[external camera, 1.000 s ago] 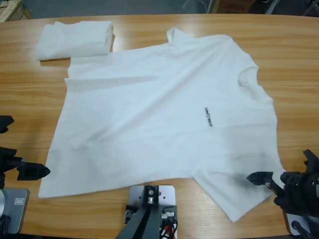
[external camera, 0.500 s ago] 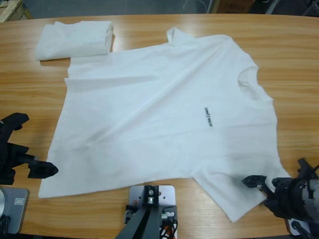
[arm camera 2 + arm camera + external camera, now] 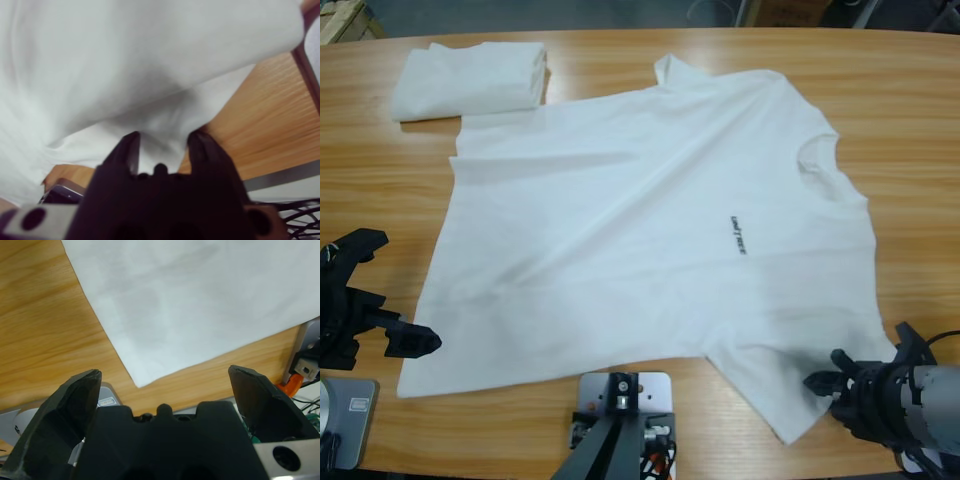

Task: Fold clothes

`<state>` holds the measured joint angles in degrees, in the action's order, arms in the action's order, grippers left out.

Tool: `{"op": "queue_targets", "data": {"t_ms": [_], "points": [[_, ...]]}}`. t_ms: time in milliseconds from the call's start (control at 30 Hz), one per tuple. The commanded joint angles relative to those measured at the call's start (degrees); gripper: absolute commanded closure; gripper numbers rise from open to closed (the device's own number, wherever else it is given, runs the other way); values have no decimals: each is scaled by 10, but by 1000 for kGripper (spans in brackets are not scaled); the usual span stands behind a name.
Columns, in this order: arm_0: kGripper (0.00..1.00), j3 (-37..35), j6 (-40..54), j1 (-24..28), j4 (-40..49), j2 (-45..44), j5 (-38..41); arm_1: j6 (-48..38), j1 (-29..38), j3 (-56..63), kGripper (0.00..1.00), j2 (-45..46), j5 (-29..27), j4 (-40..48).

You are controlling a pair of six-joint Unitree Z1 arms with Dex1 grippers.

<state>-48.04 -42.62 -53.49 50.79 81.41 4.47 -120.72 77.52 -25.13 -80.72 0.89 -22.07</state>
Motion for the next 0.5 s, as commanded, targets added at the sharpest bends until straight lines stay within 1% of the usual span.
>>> {"op": "queue_targets", "data": {"t_ms": [33, 167, 300, 333, 400, 433, 500], "points": [[0, 1, 0, -5, 4, 17, -3, 29, 5, 23, 1000, -22, -23, 7], [9, 1, -38, -5, 4, 25, -3, 59, 5, 22, 1000, -22, -30, 7], [9, 4, -88, -5, 5, 9, -3, 83, 5, 19, 1000, -11, -36, -3], [9, 7, -111, -5, 5, -3, -3, 97, 5, 13, 1000, -9, -39, -19], [9, 26, -181, -5, 5, -42, 1, 134, 5, -44, 1000, -6, -53, -78], [9, 37, -215, -5, 5, -63, 9, 153, 5, -75, 1000, -6, -61, -107], [17, 63, -265, -5, 0, -90, 37, 185, 5, -111, 1000, -9, -73, -135]]}}
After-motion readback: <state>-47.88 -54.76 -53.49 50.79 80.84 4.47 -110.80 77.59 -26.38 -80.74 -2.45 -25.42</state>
